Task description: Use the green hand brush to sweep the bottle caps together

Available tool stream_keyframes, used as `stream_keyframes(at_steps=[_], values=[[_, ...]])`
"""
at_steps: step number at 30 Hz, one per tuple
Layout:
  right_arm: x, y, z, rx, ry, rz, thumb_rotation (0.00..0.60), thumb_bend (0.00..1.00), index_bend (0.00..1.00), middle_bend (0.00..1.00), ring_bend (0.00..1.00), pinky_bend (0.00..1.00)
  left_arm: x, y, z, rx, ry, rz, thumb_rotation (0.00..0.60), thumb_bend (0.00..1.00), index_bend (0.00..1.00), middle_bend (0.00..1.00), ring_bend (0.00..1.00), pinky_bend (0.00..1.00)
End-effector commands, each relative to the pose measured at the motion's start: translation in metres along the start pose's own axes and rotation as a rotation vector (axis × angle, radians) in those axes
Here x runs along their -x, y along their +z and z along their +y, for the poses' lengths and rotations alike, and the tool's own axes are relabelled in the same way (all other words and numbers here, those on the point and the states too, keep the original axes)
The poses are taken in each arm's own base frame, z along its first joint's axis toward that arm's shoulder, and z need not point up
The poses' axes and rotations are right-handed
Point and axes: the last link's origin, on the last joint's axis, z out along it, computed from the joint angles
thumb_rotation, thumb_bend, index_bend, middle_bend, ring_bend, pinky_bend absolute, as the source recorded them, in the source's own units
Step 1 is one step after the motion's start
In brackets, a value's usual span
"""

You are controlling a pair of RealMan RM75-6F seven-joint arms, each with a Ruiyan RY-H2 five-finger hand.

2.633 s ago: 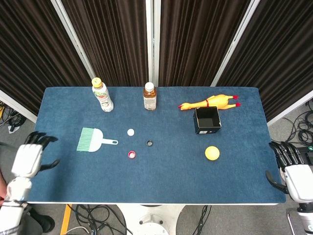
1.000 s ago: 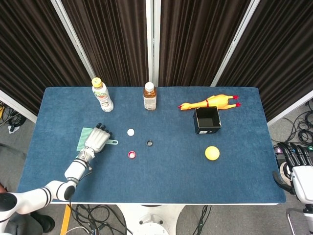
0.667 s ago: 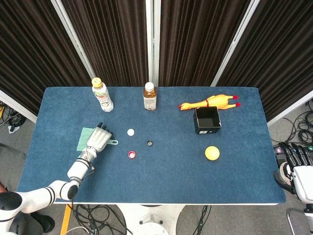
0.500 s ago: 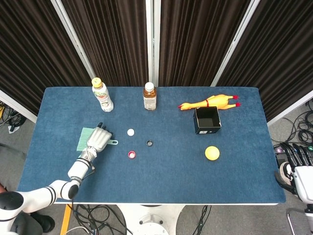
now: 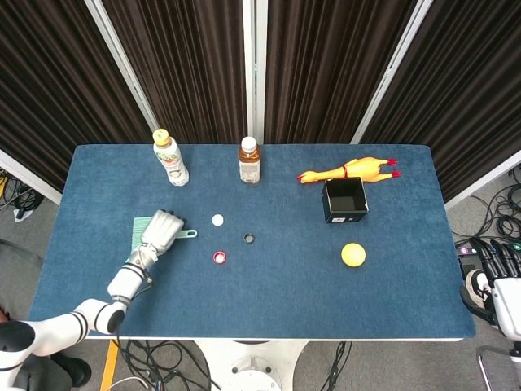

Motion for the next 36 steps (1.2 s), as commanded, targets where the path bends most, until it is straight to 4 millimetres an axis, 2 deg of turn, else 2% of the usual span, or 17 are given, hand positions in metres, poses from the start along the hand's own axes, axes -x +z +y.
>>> stream_keyframes(at_steps=[1,7,14,19,23,36], values=[[0.0,0.0,0.0,-0.001,0.0,0.0,0.6,0.28,0.0,0.09,0.0,0.0,-0.024,-0.007,-0.013,0.027,-0.139,0.1,0.6,0.41,0.54,0.55,0.4,0.46],[0.001,0.0,-0.002,-0.002,-0.005,-0.006,0.6,0.28,0.0,0.09,0.0,0.0,-0.054,-0.002,-0.017,0.116,-0.32,0.176,0.6,0.43,0.53,0.55,0.4,0.46],[-0.003,0.0,-0.003,0.003,-0.017,-0.003,0.6,0.28,0.0,0.09,0.0,0.0,-0.072,0.033,-0.012,0.173,-0.344,0.15,0.6,0.43,0.53,0.55,0.4,0.46],[-0.004,0.0,-0.004,0.008,-0.021,-0.003,0.6,0.27,0.0,0.09,0.0,0.0,-0.076,0.056,-0.007,0.185,-0.36,0.111,0.6,0.43,0.53,0.55,0.4,0.48],[-0.004,0.001,-0.006,0.007,-0.022,-0.006,0.6,0.27,0.0,0.09,0.0,0.0,-0.075,0.068,0.004,0.213,-0.38,0.075,0.6,0.44,0.53,0.55,0.4,0.48],[-0.003,0.003,-0.011,0.006,-0.031,-0.014,0.6,0.27,0.0,0.09,0.0,0.0,-0.073,0.09,0.045,0.293,-0.381,0.014,0.6,0.44,0.54,0.55,0.4,0.48]])
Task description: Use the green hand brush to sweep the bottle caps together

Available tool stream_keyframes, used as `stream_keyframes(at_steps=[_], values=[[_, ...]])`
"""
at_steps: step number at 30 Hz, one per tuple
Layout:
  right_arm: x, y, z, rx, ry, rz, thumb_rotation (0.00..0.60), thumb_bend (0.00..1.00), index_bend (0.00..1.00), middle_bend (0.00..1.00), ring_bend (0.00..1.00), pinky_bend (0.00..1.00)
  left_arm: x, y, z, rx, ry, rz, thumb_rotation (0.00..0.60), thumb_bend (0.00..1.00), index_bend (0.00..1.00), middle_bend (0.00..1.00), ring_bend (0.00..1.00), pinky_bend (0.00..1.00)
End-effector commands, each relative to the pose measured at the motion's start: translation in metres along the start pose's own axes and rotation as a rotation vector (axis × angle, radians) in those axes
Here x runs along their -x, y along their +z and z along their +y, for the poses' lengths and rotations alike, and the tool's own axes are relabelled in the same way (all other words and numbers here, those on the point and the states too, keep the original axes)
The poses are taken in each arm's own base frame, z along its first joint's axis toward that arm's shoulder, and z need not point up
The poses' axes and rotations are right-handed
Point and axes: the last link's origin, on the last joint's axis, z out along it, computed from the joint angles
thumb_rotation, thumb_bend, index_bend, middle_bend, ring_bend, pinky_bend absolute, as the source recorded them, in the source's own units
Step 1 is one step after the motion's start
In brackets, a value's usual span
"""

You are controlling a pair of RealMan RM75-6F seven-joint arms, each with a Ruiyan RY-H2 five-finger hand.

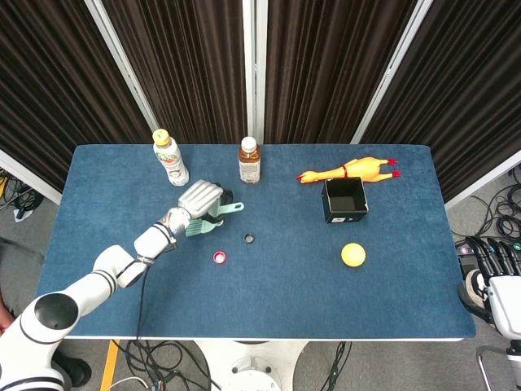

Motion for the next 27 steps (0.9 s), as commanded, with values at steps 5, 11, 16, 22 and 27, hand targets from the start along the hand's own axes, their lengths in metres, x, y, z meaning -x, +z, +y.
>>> stream_keyframes(at_steps=[5,11,16,22,27], values=[[0.001,0.002,-0.003,-0.005,-0.003,-0.006,0.6,0.27,0.0,0.09,0.0,0.0,0.01,0.01,0.013,0.03,-0.065,-0.061,0.6,0.44,0.54,0.55,0.4,0.48],[0.001,0.001,-0.004,-0.005,-0.003,-0.003,0.6,0.25,0.0,0.09,0.0,0.0,0.015,0.012,0.029,0.092,-0.099,-0.092,0.6,0.45,0.54,0.55,0.4,0.48],[0.0,-0.001,-0.004,-0.003,-0.003,-0.002,0.6,0.25,0.0,0.09,0.0,0.0,0.02,0.01,0.046,0.166,-0.131,-0.104,0.6,0.45,0.54,0.55,0.4,0.48],[0.0,-0.004,-0.004,-0.003,-0.001,0.001,0.6,0.25,0.0,0.09,0.0,0.0,0.021,0.005,0.074,0.272,-0.163,-0.115,0.6,0.44,0.54,0.55,0.4,0.48],[-0.001,-0.006,-0.003,-0.001,0.001,0.009,0.6,0.25,0.0,0.09,0.0,0.0,0.015,0.001,0.089,0.321,-0.173,-0.101,0.6,0.44,0.54,0.55,0.4,0.49]])
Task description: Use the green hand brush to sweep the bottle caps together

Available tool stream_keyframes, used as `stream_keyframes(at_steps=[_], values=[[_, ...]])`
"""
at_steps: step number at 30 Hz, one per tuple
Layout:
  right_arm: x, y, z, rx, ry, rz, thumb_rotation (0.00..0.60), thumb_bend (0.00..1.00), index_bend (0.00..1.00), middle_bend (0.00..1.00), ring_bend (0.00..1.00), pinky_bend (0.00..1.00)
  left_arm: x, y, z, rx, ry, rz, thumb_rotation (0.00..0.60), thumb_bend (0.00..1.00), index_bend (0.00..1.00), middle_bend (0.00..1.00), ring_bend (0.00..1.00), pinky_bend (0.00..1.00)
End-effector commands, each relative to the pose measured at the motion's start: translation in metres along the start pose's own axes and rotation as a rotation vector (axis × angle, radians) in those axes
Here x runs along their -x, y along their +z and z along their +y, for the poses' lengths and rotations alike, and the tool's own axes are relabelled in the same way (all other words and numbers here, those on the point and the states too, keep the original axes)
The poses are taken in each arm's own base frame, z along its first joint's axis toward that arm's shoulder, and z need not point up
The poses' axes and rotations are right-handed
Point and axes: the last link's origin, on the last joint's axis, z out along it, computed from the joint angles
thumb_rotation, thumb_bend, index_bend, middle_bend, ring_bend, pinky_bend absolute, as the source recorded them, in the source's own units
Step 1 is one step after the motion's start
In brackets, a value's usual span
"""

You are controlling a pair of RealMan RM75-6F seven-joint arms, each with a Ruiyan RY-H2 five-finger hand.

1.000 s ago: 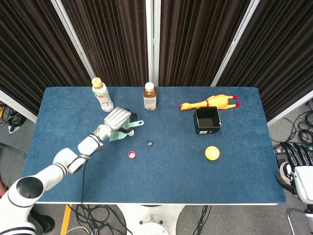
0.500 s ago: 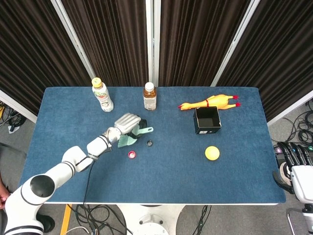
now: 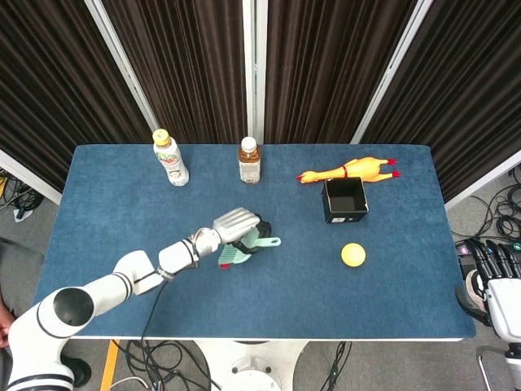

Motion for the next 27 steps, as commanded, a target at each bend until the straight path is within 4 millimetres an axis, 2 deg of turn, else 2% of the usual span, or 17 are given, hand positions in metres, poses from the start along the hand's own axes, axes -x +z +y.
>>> stream_keyframes(at_steps=[1,6,8,11,16,19,22,27], values=[[0.0,-0.001,0.001,0.0,0.001,0.001,0.6,0.25,0.0,0.09,0.0,0.0,-0.01,-0.002,0.007,0.023,0.014,0.031,0.6,0.44,0.54,0.55,0.4,0.49],[-0.001,0.0,0.002,-0.004,0.005,0.004,0.6,0.25,0.0,0.09,0.0,0.0,-0.036,-0.026,-0.005,-0.036,-0.006,0.138,0.6,0.44,0.53,0.55,0.4,0.48],[0.0,0.001,0.002,-0.01,0.008,0.001,0.6,0.25,0.0,0.09,0.0,0.0,-0.044,-0.044,-0.012,-0.082,-0.04,0.192,0.6,0.44,0.53,0.55,0.4,0.45],[0.002,0.003,0.002,-0.021,0.014,-0.003,0.6,0.25,0.0,0.09,0.0,0.0,-0.046,-0.071,-0.017,-0.149,-0.095,0.252,0.6,0.45,0.53,0.55,0.4,0.41],[0.004,0.005,0.003,-0.031,0.021,-0.011,0.6,0.25,0.0,0.09,0.0,0.0,-0.026,-0.108,-0.012,-0.263,-0.164,0.319,0.6,0.45,0.52,0.54,0.4,0.39],[0.004,0.007,0.003,-0.038,0.021,-0.013,0.6,0.25,0.0,0.09,0.0,0.0,-0.011,-0.12,-0.002,-0.309,-0.188,0.338,0.6,0.45,0.51,0.54,0.4,0.37],[0.004,0.008,0.001,-0.047,0.019,-0.016,0.6,0.25,0.0,0.09,0.0,0.0,0.002,-0.124,0.01,-0.338,-0.175,0.355,0.6,0.46,0.5,0.54,0.4,0.33],[0.004,0.009,-0.001,-0.052,0.018,-0.017,0.6,0.25,0.0,0.09,0.0,0.0,0.022,-0.118,0.031,-0.381,-0.116,0.388,0.6,0.47,0.49,0.54,0.4,0.33]])
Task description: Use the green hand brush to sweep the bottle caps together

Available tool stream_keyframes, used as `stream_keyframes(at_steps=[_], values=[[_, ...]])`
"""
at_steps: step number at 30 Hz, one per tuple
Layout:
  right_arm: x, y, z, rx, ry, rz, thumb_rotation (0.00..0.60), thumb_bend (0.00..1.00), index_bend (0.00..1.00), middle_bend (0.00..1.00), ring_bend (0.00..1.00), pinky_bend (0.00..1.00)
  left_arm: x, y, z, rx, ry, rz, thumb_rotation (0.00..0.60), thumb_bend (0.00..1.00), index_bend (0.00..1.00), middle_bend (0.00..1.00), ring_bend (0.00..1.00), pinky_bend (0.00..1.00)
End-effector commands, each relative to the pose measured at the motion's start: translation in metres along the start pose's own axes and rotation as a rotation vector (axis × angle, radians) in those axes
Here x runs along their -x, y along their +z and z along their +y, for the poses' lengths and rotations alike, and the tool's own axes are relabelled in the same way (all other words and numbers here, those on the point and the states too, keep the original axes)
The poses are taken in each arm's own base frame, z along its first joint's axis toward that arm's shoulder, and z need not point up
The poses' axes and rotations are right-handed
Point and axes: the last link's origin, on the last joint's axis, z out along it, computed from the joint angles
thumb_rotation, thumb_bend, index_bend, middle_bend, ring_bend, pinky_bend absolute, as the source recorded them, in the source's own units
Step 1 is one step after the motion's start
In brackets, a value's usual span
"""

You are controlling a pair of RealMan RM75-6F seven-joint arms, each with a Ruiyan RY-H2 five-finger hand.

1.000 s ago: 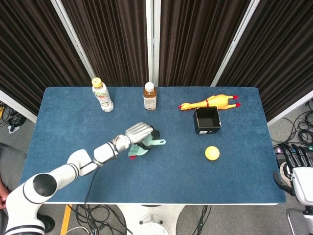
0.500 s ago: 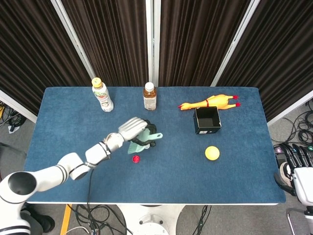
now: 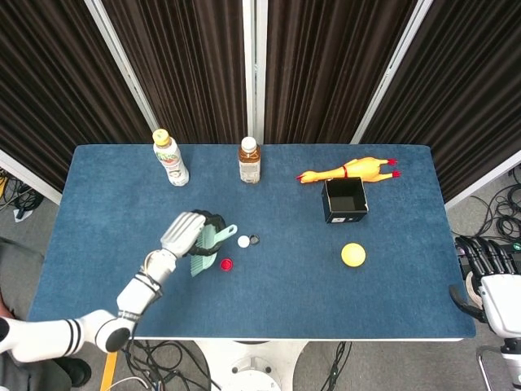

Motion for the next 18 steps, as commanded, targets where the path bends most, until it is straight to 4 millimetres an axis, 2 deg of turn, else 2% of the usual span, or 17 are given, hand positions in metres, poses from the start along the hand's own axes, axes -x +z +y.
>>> stream_keyframes(at_steps=[1,12,18], values=[[0.0,0.0,0.0,0.004,0.001,0.001,0.6,0.25,0.0,0.09,0.0,0.0,0.023,-0.013,0.016,-0.069,-0.007,0.058,0.6,0.47,0.49,0.54,0.4,0.33],[0.001,-0.003,0.003,0.017,0.004,-0.004,0.6,0.25,0.0,0.09,0.0,0.0,0.06,-0.007,0.039,-0.101,0.06,0.094,0.6,0.47,0.49,0.54,0.4,0.33],[0.0,-0.004,0.005,0.025,0.003,-0.004,0.6,0.25,0.0,0.09,0.0,0.0,0.076,0.002,0.044,-0.118,0.143,0.113,0.6,0.46,0.49,0.54,0.4,0.33]])
